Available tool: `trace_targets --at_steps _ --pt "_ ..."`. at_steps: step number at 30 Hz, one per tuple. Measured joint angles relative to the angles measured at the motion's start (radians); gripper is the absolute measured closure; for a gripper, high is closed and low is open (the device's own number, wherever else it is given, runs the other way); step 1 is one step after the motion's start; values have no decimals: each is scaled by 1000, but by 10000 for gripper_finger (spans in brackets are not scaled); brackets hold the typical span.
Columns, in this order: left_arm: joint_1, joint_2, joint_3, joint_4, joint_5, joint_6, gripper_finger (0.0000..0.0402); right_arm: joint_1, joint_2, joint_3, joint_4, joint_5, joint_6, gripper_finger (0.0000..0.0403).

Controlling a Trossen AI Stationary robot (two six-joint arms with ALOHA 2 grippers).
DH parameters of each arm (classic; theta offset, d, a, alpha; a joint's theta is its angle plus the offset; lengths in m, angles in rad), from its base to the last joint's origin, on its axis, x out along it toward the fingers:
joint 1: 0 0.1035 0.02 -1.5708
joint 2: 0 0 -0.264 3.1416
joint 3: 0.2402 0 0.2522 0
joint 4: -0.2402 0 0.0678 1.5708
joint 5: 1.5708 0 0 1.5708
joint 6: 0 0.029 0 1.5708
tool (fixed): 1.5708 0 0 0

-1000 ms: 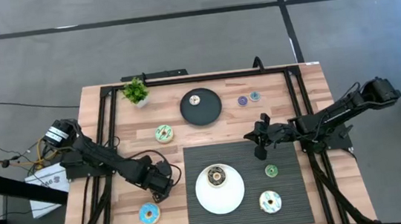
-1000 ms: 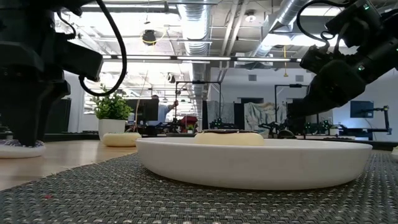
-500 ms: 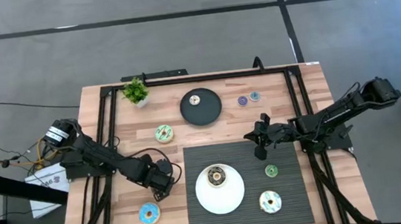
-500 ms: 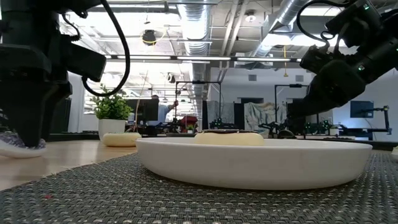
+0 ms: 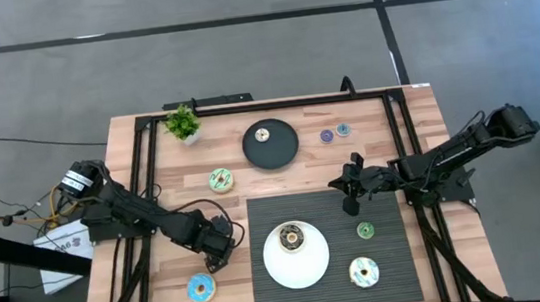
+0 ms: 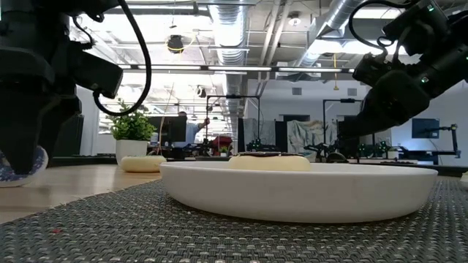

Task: Pick & Place donuts
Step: Put the small blue donut on the black plate

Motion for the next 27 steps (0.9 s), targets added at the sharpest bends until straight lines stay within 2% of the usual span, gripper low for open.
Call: trace_targets --at_steps 27 --pt "0 0 0 -62 -34 4 89 0 0 0 0 0 0 401"
